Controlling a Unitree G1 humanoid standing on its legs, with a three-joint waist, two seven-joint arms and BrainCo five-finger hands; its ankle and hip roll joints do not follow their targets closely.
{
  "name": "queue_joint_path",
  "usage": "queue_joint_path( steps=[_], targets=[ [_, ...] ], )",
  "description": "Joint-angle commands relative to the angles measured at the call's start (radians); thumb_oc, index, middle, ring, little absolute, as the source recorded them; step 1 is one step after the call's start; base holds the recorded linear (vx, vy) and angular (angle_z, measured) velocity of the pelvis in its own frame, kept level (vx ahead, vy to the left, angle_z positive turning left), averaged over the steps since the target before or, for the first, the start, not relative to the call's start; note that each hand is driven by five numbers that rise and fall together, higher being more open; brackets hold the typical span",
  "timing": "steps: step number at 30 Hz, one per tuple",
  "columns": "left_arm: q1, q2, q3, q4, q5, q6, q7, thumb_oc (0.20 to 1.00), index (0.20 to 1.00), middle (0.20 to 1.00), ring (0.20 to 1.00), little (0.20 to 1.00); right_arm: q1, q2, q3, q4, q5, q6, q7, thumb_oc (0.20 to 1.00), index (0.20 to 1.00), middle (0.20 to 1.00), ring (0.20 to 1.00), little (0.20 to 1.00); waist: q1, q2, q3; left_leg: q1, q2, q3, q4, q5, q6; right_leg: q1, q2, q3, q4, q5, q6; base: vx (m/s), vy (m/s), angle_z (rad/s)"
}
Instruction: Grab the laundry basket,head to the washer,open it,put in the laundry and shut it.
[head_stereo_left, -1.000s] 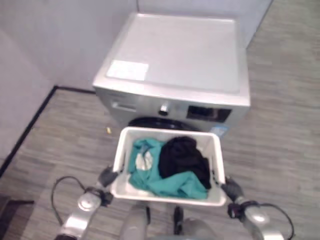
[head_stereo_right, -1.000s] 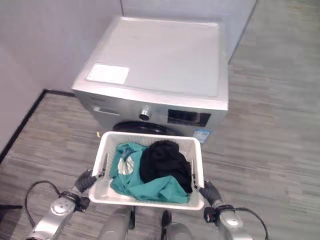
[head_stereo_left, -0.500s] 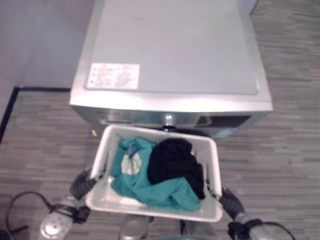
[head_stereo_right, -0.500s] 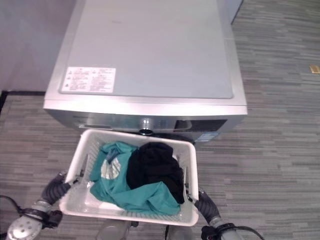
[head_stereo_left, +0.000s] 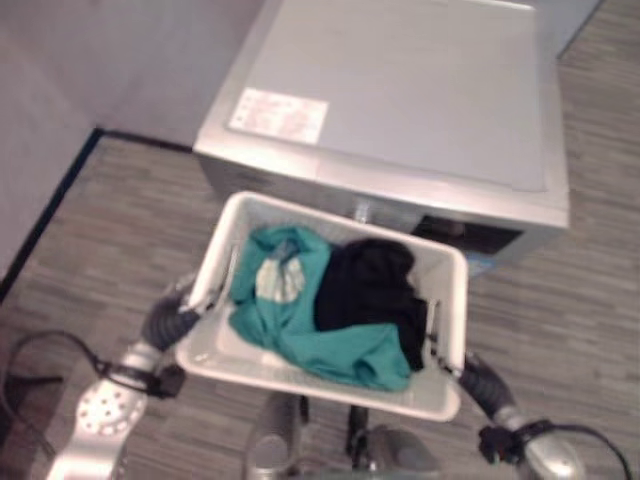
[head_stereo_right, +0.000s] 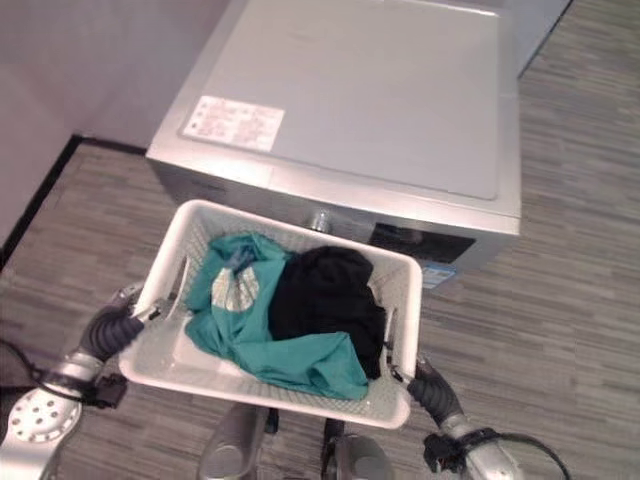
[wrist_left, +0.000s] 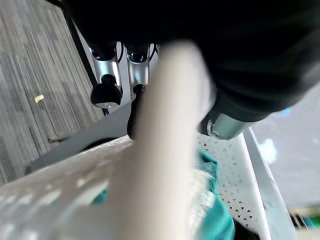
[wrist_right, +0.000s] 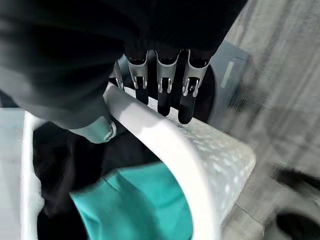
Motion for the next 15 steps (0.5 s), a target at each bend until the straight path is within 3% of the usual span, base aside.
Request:
queue_joint_path(
  steps=[1,2,3,4,6,8,10,15],
  targets=[
    [-0.086,-0.030,0.101,-0.062,-0.127,-0.120,0.015,0.200,0.200,0.200,0.200,0.200,-0.001,-0.057,-0.078,0.010,0.083,-0.070,0.049,0.200,0.200,0.200,0.200,0.200,-0.041,0.039,-0.093,0.178,0.079,-0.078,-0.117,0.015,0.043,-0.127,0.033,0.008,-0.021,0.050,0.080,-0.02,0.190,0.12],
    [-0.088,-0.027,0.100,-0.058,-0.121,-0.125,0.018,0.200,0.200,0.200,0.200,0.200,-0.003,-0.057,-0.075,0.016,0.086,-0.068,0.055,0.200,0.200,0.200,0.200,0.200,-0.055,0.057,-0.113,0.262,0.079,-0.081,-0.197,-0.002,0.036,-0.146,0.032,-0.001,-0.008,0.051,0.089,-0.05,0.396,0.01],
    [-0.090,-0.030,0.092,-0.052,-0.123,-0.124,0.012,0.200,0.200,0.200,0.200,0.200,0.001,-0.044,-0.077,0.023,0.093,-0.054,0.058,0.200,0.200,0.200,0.200,0.200,-0.086,0.092,-0.144,0.385,0.076,-0.051,-0.373,-0.081,0.035,-0.186,0.024,-0.012,0.012,0.063,0.115,-0.08,0.420,0.12],
    [-0.103,-0.033,0.079,-0.041,-0.125,-0.127,0.012,0.200,0.200,0.200,0.200,0.200,-0.006,-0.041,-0.073,0.033,0.092,-0.055,0.056,0.200,0.200,0.200,0.200,0.200,-0.092,0.099,-0.156,0.403,0.054,-0.035,-0.461,-0.100,0.042,-0.205,0.007,-0.010,0.017,0.078,0.127,-0.08,0.318,0.26],
    [-0.116,-0.030,0.065,-0.030,-0.127,-0.128,0.014,0.200,0.200,0.200,0.200,0.200,-0.013,-0.036,-0.072,0.039,0.094,-0.055,0.049,0.200,0.200,0.200,0.200,0.200,-0.093,0.102,-0.157,0.401,0.032,-0.035,-0.501,-0.104,0.044,-0.222,-0.013,-0.012,0.026,0.093,0.139,-0.14,0.215,0.53],
    [-0.146,-0.007,0.050,-0.019,-0.126,-0.131,0.005,0.200,0.200,0.200,0.200,0.200,-0.022,-0.033,-0.078,0.032,0.082,-0.050,0.054,0.200,0.200,0.200,0.200,0.200,-0.093,0.099,-0.156,0.407,-0.023,-0.030,-0.573,-0.153,0.067,-0.256,-0.076,-0.017,0.037,0.141,0.173,-0.25,0.362,0.68],
    [-0.158,0.001,0.047,-0.017,-0.125,-0.129,0.003,0.200,0.200,0.200,0.200,0.200,-0.034,-0.035,-0.077,0.033,0.077,-0.048,0.054,0.200,0.200,0.200,0.200,0.200,-0.091,0.096,-0.153,0.408,-0.036,-0.023,-0.583,-0.164,0.074,-0.265,-0.092,-0.015,0.036,0.155,0.181,-0.16,0.220,0.53],
    [-0.233,0.082,0.077,-0.019,-0.148,-0.127,-0.016,0.200,0.200,0.200,0.200,0.200,-0.160,-0.145,-0.176,-0.094,0.153,-0.056,0.066,0.200,0.200,0.200,0.200,0.200,-0.071,0.071,-0.162,0.415,-0.083,0.007,-0.568,-0.225,0.105,-0.269,-0.135,-0.013,0.008,0.213,0.215,-0.11,0.159,-0.05]
  ],
)
